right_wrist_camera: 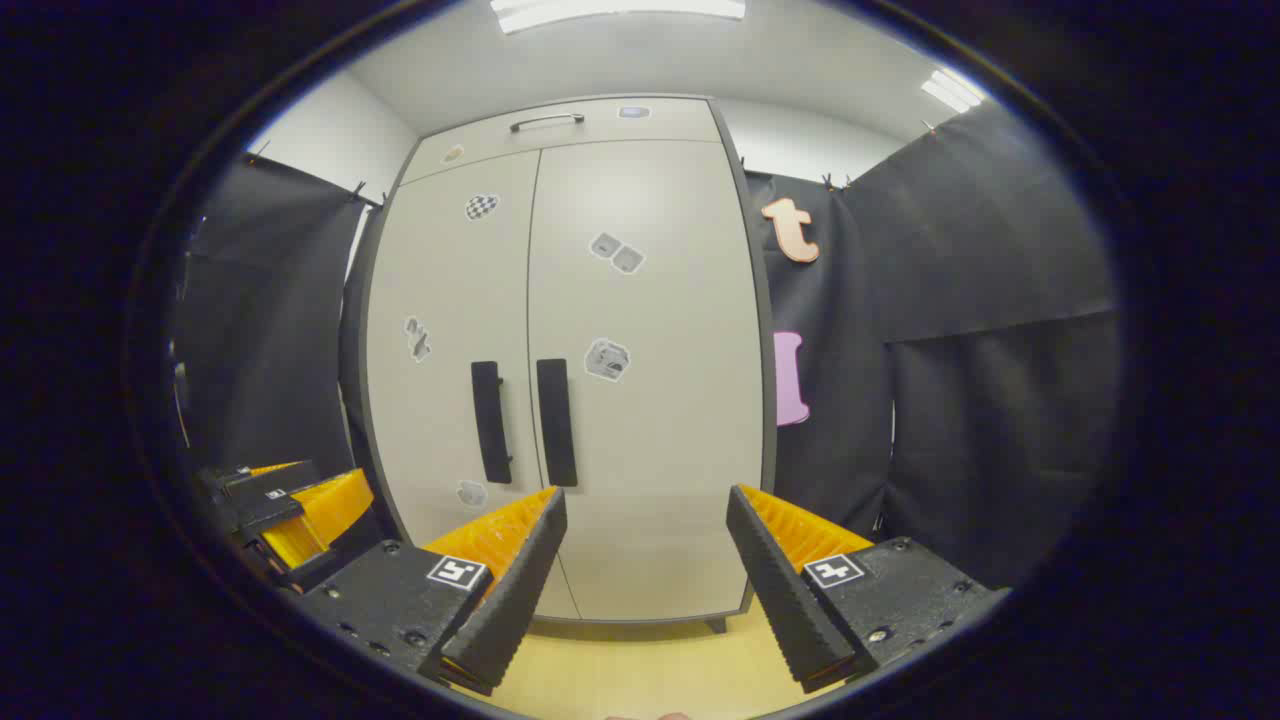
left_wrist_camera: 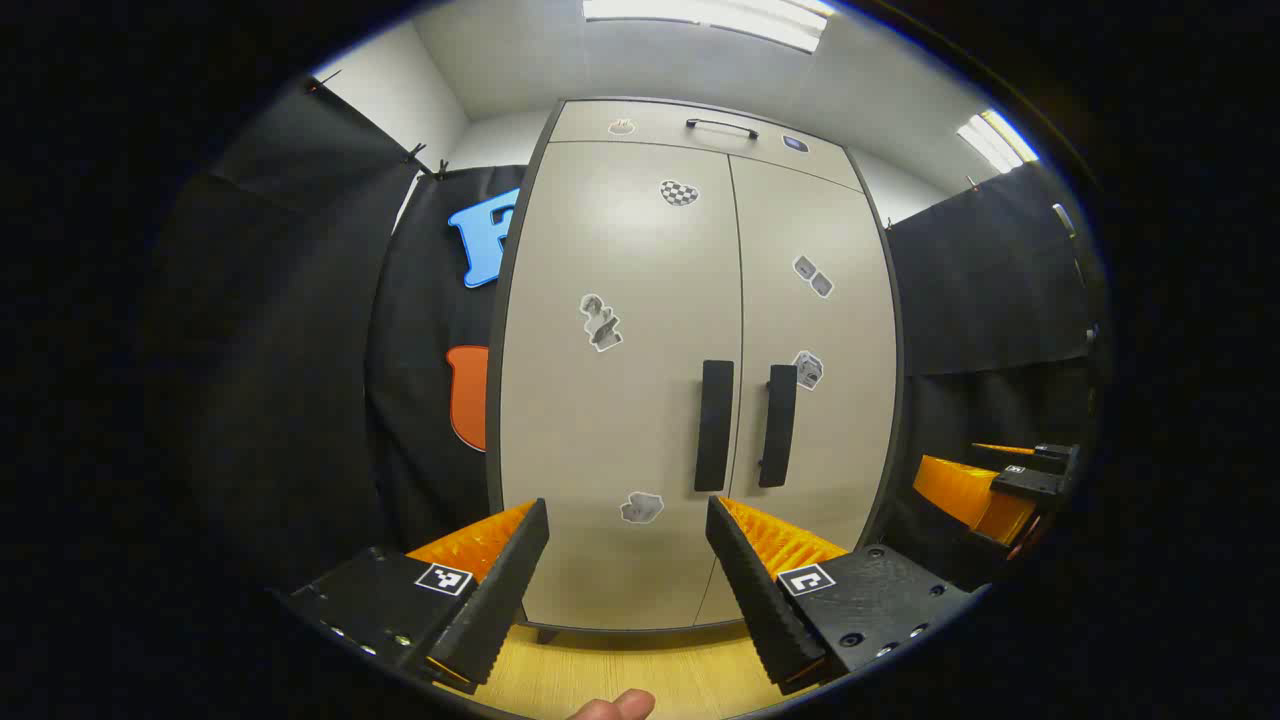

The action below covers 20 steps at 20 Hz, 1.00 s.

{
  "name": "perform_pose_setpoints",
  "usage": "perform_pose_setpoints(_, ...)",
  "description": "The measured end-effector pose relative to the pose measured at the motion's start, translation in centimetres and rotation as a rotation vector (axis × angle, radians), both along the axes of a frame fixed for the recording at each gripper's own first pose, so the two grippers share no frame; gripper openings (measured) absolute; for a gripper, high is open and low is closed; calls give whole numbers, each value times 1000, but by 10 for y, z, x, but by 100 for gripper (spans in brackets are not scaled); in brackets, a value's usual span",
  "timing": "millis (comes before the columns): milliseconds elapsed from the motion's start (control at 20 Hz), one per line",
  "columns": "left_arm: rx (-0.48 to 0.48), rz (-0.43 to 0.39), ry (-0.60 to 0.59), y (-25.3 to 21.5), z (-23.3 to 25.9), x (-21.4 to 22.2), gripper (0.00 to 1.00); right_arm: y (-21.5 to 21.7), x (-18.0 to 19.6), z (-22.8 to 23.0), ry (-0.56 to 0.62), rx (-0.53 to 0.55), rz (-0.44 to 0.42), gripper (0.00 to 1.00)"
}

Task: Open the right door of the double-door shoe cabinet with the right hand, and open the left door with the left hand.

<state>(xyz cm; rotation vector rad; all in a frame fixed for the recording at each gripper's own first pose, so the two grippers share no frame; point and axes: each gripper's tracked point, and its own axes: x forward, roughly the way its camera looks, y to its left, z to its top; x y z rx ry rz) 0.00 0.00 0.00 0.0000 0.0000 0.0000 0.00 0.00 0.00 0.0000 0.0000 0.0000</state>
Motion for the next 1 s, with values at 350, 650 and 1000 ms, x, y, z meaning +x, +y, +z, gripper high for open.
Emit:
perform_pose_setpoints(350, -11, 16, -32, 6, 11, -1, 95, 13, 3, -3, -1, -29, 18, 100)
perform_pose_setpoints(650, -3, 39, -37, 9, 12, -3, 95, 9, 1, -4, -8, -34, 11, 100)
perform_pose_setpoints(1000, 8, 21, -37, 5, 14, -1, 95, 10, 7, -3, -3, -33, 3, 97)
